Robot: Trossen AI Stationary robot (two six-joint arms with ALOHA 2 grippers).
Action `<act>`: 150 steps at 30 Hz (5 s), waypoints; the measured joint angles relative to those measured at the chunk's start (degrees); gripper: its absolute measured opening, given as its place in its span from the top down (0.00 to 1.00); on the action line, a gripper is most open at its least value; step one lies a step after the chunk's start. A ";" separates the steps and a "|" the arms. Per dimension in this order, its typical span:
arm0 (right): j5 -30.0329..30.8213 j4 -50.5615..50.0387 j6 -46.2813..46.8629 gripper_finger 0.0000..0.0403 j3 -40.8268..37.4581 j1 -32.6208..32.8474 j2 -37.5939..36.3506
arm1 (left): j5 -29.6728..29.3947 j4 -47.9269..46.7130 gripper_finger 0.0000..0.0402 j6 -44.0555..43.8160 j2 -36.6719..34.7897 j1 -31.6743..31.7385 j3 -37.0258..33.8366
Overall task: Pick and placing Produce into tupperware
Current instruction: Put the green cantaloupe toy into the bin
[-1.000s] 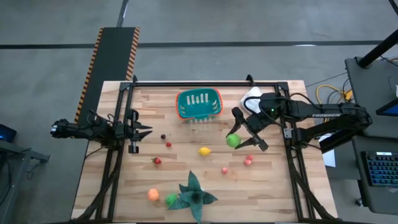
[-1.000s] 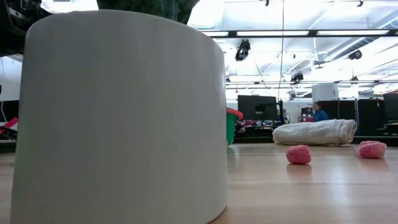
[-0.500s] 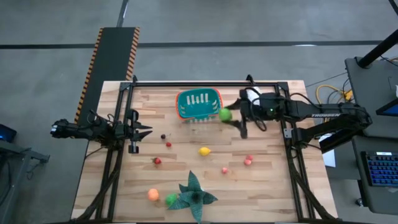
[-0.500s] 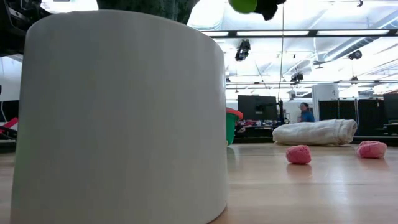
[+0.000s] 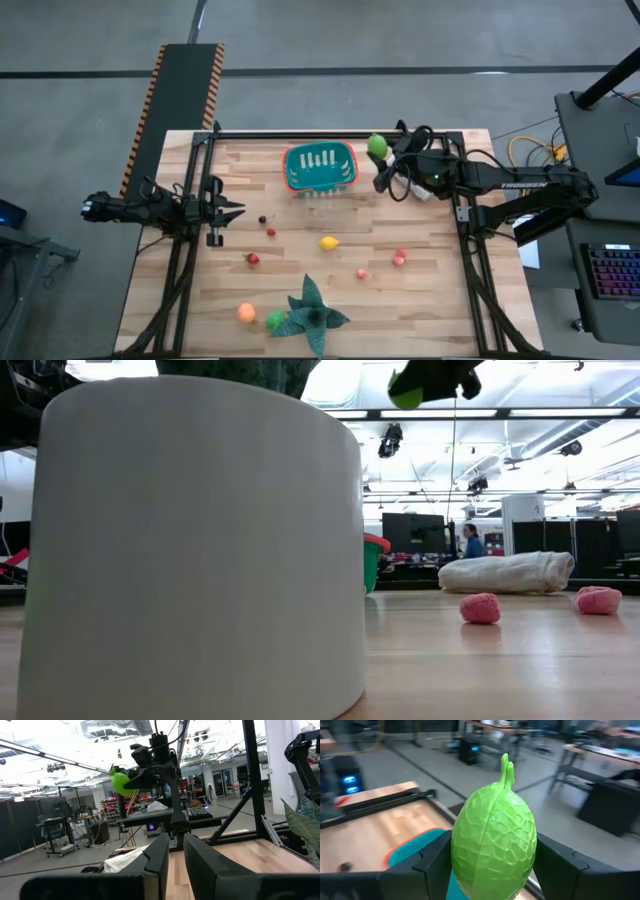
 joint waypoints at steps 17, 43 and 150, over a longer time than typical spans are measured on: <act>7.06 -0.03 -3.14 0.44 -1.15 0.00 -0.04 | 0.00 0.00 0.89 -0.04 0.00 0.01 0.00; -12.41 4.47 -7.94 0.44 -17.21 -12.62 -22.06 | 0.00 -0.02 0.89 -0.01 0.00 0.02 0.00; -31.77 4.74 -6.52 0.44 13.43 -22.93 44.52 | -0.16 -0.56 0.89 0.04 5.10 0.00 -0.11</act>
